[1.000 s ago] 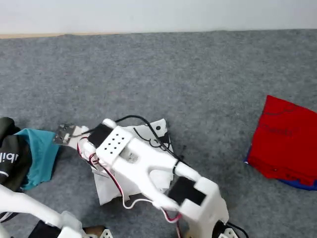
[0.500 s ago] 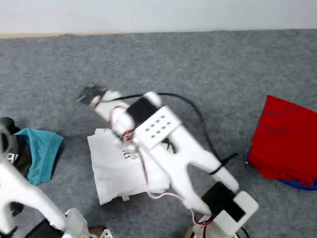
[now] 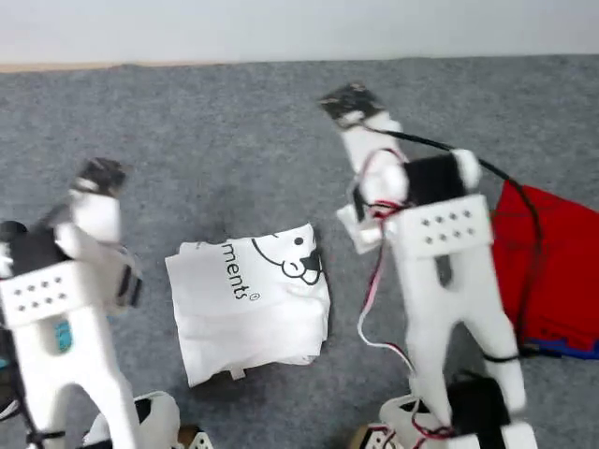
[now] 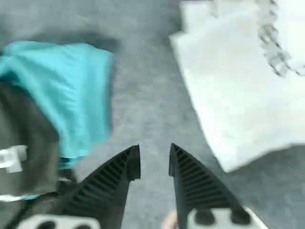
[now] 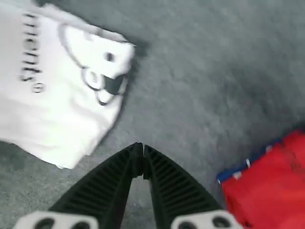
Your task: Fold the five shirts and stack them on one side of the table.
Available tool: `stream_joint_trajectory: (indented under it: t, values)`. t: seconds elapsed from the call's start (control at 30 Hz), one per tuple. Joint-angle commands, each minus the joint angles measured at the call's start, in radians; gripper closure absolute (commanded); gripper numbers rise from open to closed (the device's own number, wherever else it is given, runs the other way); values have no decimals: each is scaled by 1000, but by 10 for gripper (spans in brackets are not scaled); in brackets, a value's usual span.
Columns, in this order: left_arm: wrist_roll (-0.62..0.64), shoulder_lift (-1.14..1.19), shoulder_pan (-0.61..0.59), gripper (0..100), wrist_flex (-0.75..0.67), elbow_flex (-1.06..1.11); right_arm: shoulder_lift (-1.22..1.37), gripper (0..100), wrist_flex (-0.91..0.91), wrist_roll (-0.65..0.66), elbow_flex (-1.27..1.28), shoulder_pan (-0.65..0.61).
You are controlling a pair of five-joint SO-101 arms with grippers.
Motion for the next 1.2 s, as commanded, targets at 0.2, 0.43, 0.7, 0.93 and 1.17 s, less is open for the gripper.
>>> stream_joint_trajectory:
  t: [0.2,0.43,0.7,0.93,1.17]
  values:
    - [28,-25,227,855,-109,200,-303,990,39,-14,261,246]
    - [34,132,221,855,-265,203,-515,990,12,-14,479,305]
    - [74,-18,83,855,-264,48,-524,990,-223,-12,614,127]
    - [72,-273,-25,855,-259,39,-249,854,-364,-166,551,-16]
    - [71,-473,-83,855,-258,134,67,747,-374,-342,336,-157]
